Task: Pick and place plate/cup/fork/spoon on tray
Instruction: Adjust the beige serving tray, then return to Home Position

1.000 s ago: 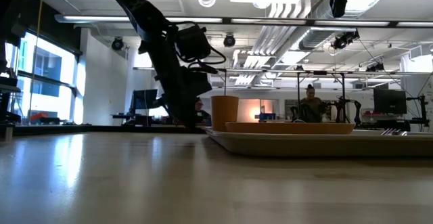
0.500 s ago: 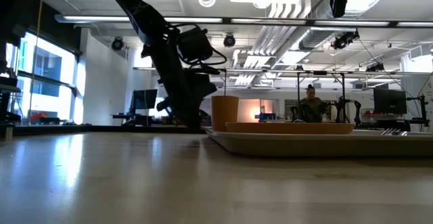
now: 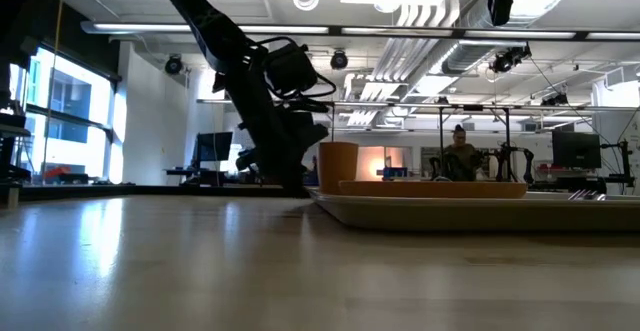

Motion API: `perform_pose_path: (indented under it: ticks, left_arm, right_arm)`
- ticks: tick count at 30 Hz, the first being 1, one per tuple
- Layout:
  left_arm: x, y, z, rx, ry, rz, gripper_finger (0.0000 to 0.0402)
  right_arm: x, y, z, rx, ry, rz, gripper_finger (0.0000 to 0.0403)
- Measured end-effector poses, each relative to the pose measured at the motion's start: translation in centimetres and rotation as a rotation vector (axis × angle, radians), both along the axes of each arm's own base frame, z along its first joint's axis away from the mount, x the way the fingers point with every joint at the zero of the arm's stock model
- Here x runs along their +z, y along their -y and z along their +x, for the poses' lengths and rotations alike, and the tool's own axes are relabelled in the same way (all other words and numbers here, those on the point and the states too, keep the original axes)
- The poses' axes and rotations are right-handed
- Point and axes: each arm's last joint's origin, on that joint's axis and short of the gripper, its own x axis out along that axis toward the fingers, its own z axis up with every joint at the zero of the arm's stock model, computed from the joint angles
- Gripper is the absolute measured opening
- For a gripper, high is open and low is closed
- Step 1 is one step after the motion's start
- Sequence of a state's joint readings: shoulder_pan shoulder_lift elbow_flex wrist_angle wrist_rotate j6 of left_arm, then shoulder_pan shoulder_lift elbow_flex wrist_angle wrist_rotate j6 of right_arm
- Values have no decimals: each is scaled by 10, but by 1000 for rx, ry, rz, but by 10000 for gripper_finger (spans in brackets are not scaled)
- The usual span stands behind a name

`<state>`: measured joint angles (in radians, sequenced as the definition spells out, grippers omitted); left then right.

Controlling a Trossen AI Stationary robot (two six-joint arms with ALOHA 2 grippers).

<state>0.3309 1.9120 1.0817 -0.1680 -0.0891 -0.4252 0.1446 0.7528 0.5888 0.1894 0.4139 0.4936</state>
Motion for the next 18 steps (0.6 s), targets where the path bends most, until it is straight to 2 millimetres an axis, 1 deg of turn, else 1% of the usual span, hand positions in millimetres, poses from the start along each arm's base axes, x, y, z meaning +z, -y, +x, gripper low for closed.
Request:
perform_pose_path:
  ticks: [7,11,14,18]
  left_arm:
    - [3,-5,9,9,106,44,0]
    - [-3,-6,13,24,125,39,0]
    - [-15,-4,15,15,110,16,0]
    - [-18,-3,16,17,125,-7,0]
  right_arm:
    - [0,0,0,1,1,3,122]
    - [0,0,0,3,1,3,122]
    - [0,0,0,3,1,3,122]
    - [0,0,0,3,1,3,122]
